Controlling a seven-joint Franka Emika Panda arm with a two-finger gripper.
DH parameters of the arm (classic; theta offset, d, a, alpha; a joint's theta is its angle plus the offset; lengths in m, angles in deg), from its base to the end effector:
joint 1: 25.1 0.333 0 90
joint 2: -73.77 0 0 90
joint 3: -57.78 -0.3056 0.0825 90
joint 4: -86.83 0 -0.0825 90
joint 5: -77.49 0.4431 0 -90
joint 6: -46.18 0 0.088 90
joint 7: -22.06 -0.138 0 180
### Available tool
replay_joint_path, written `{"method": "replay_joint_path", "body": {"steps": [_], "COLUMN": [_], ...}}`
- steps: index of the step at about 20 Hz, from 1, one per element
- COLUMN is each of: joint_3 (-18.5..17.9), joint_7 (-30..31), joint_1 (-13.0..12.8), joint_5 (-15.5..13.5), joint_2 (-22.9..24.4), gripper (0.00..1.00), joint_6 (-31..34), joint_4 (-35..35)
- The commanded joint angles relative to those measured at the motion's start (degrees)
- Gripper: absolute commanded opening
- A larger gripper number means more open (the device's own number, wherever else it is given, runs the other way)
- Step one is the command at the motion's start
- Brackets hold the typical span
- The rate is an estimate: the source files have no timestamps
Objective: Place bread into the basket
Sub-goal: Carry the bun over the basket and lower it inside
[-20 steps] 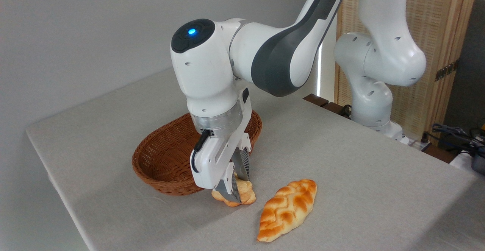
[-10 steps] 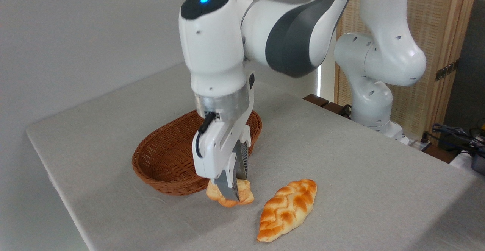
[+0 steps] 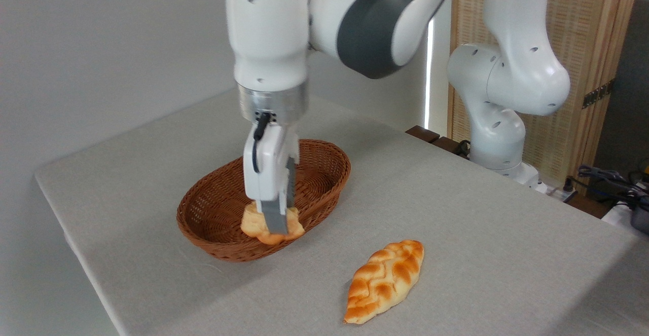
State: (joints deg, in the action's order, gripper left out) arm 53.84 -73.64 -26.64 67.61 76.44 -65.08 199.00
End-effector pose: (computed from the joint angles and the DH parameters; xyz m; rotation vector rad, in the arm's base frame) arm 0.6062 0.0091 0.4381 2.1585 -2.1529 0.2207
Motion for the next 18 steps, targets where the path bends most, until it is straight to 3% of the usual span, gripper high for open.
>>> {"method": "replay_joint_path", "body": {"steps": [1,8,12,18], "joint_3": [3.8,12.5,14.1,14.8], "joint_7": [8.9,25.8,29.2,29.3], "joint_1": [-0.2,-0.2,-0.3,-0.3], "joint_5": [-0.8,-0.9,-0.9,-0.8], "joint_2": [0.1,-1.8,-4.1,-5.3], "gripper": [0.51,0.55,1.00,1.00], "joint_6": [1.0,1.0,1.0,0.2], "joint_4": [-1.1,-0.9,-0.8,-1.0]}}
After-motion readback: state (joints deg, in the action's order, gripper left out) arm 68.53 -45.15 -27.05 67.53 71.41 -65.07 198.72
